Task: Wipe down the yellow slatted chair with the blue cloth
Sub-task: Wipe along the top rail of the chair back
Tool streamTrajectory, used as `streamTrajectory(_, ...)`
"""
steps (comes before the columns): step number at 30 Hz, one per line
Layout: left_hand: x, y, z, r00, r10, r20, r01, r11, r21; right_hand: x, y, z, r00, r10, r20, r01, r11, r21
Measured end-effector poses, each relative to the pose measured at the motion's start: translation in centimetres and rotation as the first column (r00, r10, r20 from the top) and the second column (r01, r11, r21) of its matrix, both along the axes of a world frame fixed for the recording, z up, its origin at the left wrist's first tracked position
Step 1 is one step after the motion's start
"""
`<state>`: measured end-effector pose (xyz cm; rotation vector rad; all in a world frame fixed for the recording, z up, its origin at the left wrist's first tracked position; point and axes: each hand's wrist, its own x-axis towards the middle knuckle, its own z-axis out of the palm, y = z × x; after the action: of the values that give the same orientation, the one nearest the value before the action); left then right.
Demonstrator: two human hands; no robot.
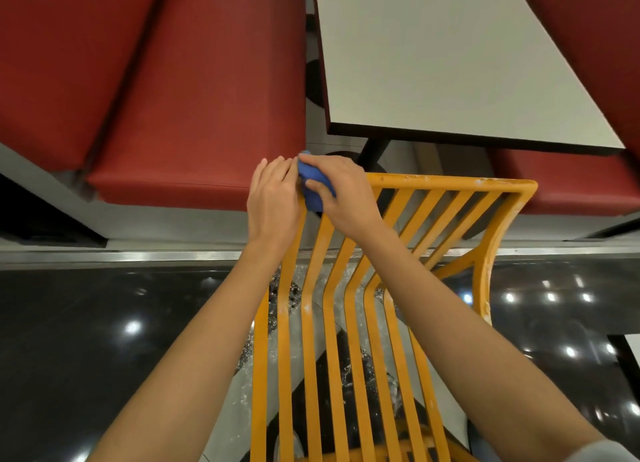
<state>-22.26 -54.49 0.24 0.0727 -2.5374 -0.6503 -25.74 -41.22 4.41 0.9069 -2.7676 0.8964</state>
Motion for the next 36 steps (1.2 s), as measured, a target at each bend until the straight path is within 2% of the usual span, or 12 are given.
streamTrajectory(3, 0.5, -0.4, -0.4, 0.999, -0.039, -0.005, 0.039, 0.999, -0.032, 1.4, 4.4, -0.8, 0.997, 0.000, -0.078, 0.000, 1.000, -0.003)
streamTrajectory(6, 0.4, -0.3, 0.2, 1.000, -0.021, 0.022, 0.021, 1.000, -0.003, 0.6, 7.2, -0.7, 0.969, -0.233, -0.080, 0.224, 0.969, -0.107)
streamTrajectory(8, 0.1, 0.8, 0.5, 0.999, -0.009, 0.036, 0.010, 1.000, -0.027, -0.2, 5.5, -0.4, 0.948, -0.314, -0.061, 0.307, 0.947, -0.096)
streamTrajectory(13, 0.1, 2.0, -0.1, 1.000, -0.028, 0.001, 0.028, 0.999, -0.043, 1.7, 4.6, -1.1, 0.988, -0.113, -0.101, 0.110, 0.993, -0.037)
streamTrajectory(16, 0.1, 1.9, 0.0, 1.000, -0.017, 0.001, 0.017, 1.000, -0.002, 1.4, 7.9, -1.2, 0.955, -0.279, -0.097, 0.271, 0.958, -0.088)
streamTrajectory(19, -0.2, 2.7, 0.2, 1.000, 0.018, 0.009, -0.019, 0.998, 0.063, 0.3, 6.7, -1.3, 0.915, -0.392, -0.097, 0.380, 0.917, -0.120)
streamTrajectory(23, -0.4, 2.4, 0.3, 0.999, 0.014, 0.029, -0.017, 0.994, 0.103, 1.7, 5.4, -1.9, 0.976, -0.185, -0.112, 0.182, 0.983, -0.032)
streamTrajectory(25, -0.5, 2.1, 0.6, 0.999, -0.006, 0.044, 0.000, 0.990, 0.138, 1.7, 7.1, -1.8, 0.977, -0.170, -0.126, 0.169, 0.985, -0.016)
streamTrajectory(28, -0.6, 2.2, 0.8, 0.999, -0.005, 0.051, -0.004, 0.985, 0.170, 0.1, 7.5, -1.2, 0.914, -0.385, -0.128, 0.375, 0.922, -0.096)
streamTrajectory(30, -0.7, 2.3, 0.9, 0.999, 0.004, 0.048, -0.013, 0.982, 0.187, -0.4, 5.8, -1.1, 0.872, -0.470, -0.138, 0.465, 0.883, -0.064)
streamTrajectory(34, -0.7, 2.1, 1.1, 0.999, -0.007, 0.036, -0.001, 0.974, 0.227, 1.4, 3.6, -1.8, 0.968, -0.175, -0.179, 0.173, 0.985, -0.023)
streamTrajectory(36, -0.8, 1.9, 1.1, 0.999, -0.024, 0.033, 0.016, 0.971, 0.240, 1.4, 5.2, -1.9, 0.981, -0.053, -0.185, 0.060, 0.998, 0.034)
